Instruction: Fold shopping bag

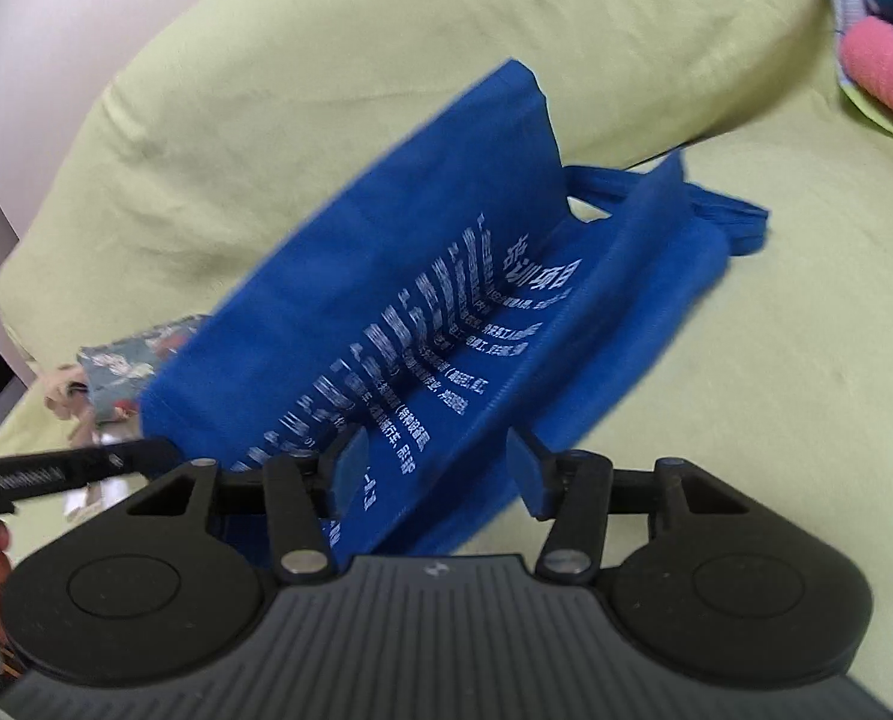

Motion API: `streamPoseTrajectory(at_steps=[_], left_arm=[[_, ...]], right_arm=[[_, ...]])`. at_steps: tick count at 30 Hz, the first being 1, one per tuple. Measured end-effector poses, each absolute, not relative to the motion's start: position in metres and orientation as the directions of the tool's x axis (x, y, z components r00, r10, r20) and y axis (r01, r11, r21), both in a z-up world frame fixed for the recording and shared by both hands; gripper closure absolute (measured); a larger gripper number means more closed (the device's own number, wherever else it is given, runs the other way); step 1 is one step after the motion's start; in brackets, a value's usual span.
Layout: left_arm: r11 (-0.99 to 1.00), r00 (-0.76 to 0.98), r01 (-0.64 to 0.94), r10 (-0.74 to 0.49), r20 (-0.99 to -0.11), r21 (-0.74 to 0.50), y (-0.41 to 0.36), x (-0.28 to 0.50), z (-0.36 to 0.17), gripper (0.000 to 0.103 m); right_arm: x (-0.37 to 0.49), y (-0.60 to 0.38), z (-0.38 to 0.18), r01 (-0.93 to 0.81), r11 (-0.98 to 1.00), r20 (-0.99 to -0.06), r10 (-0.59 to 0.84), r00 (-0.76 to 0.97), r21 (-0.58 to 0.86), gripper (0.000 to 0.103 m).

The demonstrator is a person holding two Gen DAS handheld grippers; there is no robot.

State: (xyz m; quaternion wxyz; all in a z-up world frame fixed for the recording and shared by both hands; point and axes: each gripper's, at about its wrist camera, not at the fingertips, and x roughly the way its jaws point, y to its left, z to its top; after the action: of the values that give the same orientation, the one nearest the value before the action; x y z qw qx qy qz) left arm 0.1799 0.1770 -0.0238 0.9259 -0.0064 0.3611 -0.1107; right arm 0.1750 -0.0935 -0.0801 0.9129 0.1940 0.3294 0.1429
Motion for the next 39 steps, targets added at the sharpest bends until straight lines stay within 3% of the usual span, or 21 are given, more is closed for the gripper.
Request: streamPoseTrajectory(at_steps=[1,3,5,6,7,8,10,13,15,16,19,20,22,27,28,31,34,36,39], left_arm=[[0.968,0.698,0.239,-0.229,-0.678,-0.08,0.174,0.186,-0.024,0.087],[0.953,0.671,0.302,-0.232,-0.705,-0.026,0.162,0.193,-0.026,0.05],[0.935,0.667,0.352,-0.214,-0.713,0.049,0.151,0.199,-0.03,0.043],[0.926,0.67,0.368,-0.204,-0.713,0.081,0.147,0.203,-0.032,0.051],[0.919,0.675,0.38,-0.196,-0.711,0.107,0.144,0.207,-0.034,0.065],[0.914,0.676,0.387,-0.193,-0.712,0.12,0.142,0.211,-0.036,0.097],[0.929,0.696,0.354,-0.186,-0.693,0.106,0.147,0.215,-0.033,0.098],[0.975,0.747,0.224,-0.181,-0.639,-0.015,0.179,0.212,-0.02,0.098],[0.981,0.757,0.184,-0.186,-0.626,-0.069,0.196,0.199,-0.019,0.099],[0.982,0.766,0.184,-0.174,-0.619,-0.048,0.197,0.189,-0.021,0.099],[0.971,0.788,0.235,-0.163,-0.593,0.045,0.178,0.154,-0.026,0.099],[0.963,0.794,0.262,-0.182,-0.58,0.056,0.17,0.142,-0.027,0.099],[0.944,0.81,0.31,-0.203,-0.551,0.109,0.146,0.123,-0.028,0.099],[0.871,0.803,0.468,-0.349,-0.482,0.149,0.11,0.073,-0.03,0.098],[0.863,0.797,0.484,-0.369,-0.478,0.142,0.108,0.065,-0.03,0.098],[0.876,0.793,0.467,-0.354,-0.497,0.122,0.111,0.061,-0.034,0.098],[0.908,0.827,0.395,-0.283,-0.487,0.143,0.122,0.073,-0.03,0.098],[0.923,0.867,0.336,-0.225,-0.445,0.189,0.128,0.082,-0.016,0.098],[0.928,0.948,0.224,-0.138,-0.286,0.296,0.134,0.092,0.026,0.098]], right_arm=[[0.187,-0.089,-0.087,-0.105,0.888,-0.577,0.376,0.725,0.447,0.057],[0.203,-0.088,-0.101,-0.07,0.871,-0.607,0.395,0.69,0.487,0.065],[0.212,-0.087,-0.111,-0.054,0.843,-0.611,0.43,0.665,0.535,0.095],[0.212,-0.087,-0.112,-0.055,0.841,-0.607,0.432,0.667,0.538,0.097],[0.212,-0.087,-0.113,-0.055,0.839,-0.603,0.433,0.67,0.541,0.099],[0.212,-0.087,-0.114,-0.055,0.837,-0.6,0.434,0.672,0.544,0.1],[0.207,-0.09,-0.114,-0.047,0.844,-0.608,0.422,0.673,0.534,0.101],[0.2,-0.094,-0.115,-0.047,0.873,-0.657,0.399,0.639,0.485,0.101],[0.192,-0.091,-0.103,-0.061,0.907,-0.69,0.359,0.629,0.417,0.089],[0.188,-0.088,-0.095,-0.059,0.927,-0.702,0.32,0.635,0.37,0.072],[0.193,-0.08,-0.064,-0.073,0.937,-0.662,0.294,0.689,0.341,0.062],[0.199,-0.075,-0.061,-0.075,0.931,-0.663,0.31,0.681,0.358,0.035],[0.213,-0.066,-0.055,-0.08,0.917,-0.663,0.342,0.666,0.392,0.014],[0.247,-0.045,-0.04,-0.089,0.876,-0.658,0.42,0.626,0.474,0.006],[0.254,-0.04,-0.037,-0.09,0.867,-0.656,0.435,0.617,0.49,0.013],[0.274,-0.027,-0.028,-0.093,0.838,-0.647,0.48,0.592,0.537,0.099],[0.294,-0.014,-0.018,-0.095,0.807,-0.635,0.525,0.567,0.583,0.101],[0.292,0.002,0.005,-0.164,0.789,-0.564,0.551,0.615,0.592,0.101],[0.288,0.009,0.06,-0.303,0.689,-0.336,0.629,0.701,0.658,0.101]])
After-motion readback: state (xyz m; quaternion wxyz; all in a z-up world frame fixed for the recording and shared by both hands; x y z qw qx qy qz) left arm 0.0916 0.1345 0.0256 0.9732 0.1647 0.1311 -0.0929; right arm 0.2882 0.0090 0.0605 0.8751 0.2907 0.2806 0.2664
